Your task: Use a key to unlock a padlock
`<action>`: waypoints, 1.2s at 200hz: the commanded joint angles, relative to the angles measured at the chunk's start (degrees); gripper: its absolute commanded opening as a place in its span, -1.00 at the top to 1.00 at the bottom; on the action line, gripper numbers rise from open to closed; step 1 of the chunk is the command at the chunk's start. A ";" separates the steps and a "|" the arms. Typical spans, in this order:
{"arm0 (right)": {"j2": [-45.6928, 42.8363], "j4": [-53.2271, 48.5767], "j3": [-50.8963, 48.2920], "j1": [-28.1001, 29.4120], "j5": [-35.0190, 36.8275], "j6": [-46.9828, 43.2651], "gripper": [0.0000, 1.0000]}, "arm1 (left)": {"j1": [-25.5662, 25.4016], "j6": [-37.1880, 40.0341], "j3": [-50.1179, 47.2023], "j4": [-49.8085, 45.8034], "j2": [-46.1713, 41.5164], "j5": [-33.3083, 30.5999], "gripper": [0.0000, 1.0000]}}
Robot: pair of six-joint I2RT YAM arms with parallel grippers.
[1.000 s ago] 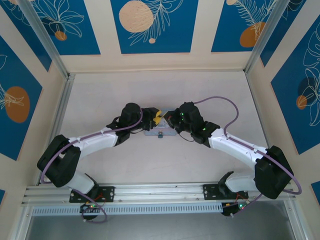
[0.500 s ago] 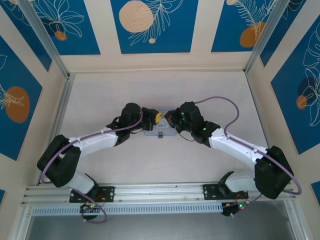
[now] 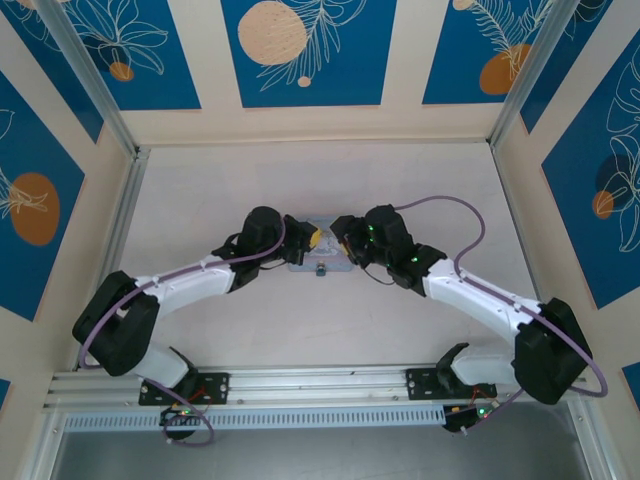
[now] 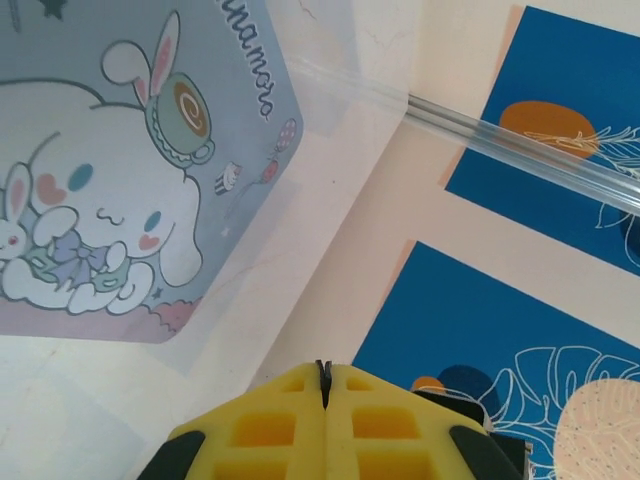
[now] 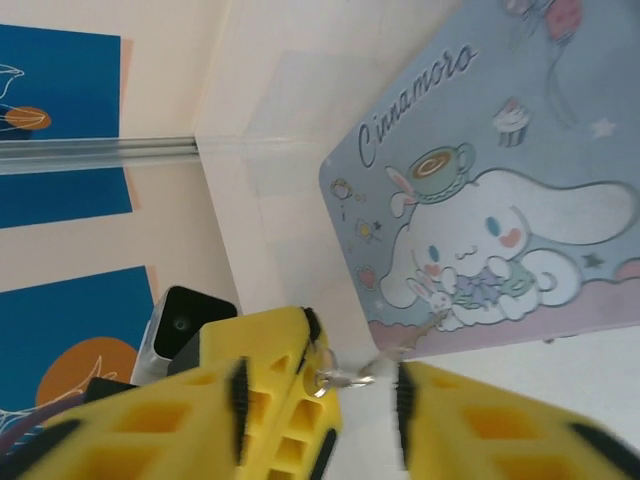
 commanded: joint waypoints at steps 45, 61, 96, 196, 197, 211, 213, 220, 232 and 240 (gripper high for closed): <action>-14.15 -3.41 -7.76 -8.40 -8.06 -9.77 -0.09 | 1.37 41.31 8.84 -7.10 -2.85 2.38 1.00; -14.53 2.15 -9.44 -11.45 -14.14 -11.62 -0.07 | 1.30 48.26 9.71 -5.71 -3.14 3.82 1.00; -10.17 18.34 -10.20 -15.48 -26.87 -12.98 -0.01 | 1.37 54.11 10.88 -2.43 -3.00 6.24 1.00; 5.65 42.48 -4.69 -15.46 -38.24 -6.17 0.24 | 1.25 53.00 9.62 4.71 -4.21 5.62 1.00; 5.64 42.61 -4.70 -15.40 -38.27 -6.14 0.25 | 1.27 52.89 9.55 4.78 -4.24 5.58 1.00; 5.79 43.16 -4.86 -15.04 -38.02 -5.92 0.26 | 1.26 51.94 8.86 5.67 -4.26 4.42 1.00; 5.69 43.17 -4.95 -14.96 -37.94 -5.86 0.26 | 1.29 51.73 8.76 5.77 -4.22 4.29 1.00; 5.56 43.18 -5.06 -14.76 -37.72 -5.84 0.27 | 1.29 51.12 8.41 6.35 -4.08 3.86 1.00; 5.22 43.15 -5.40 -14.49 -37.17 -5.92 0.28 | 1.29 50.00 7.91 7.55 -3.78 3.31 1.00; 5.23 43.05 -5.65 -14.38 -36.99 -5.90 0.28 | 1.27 49.26 7.73 8.36 -3.61 2.98 1.00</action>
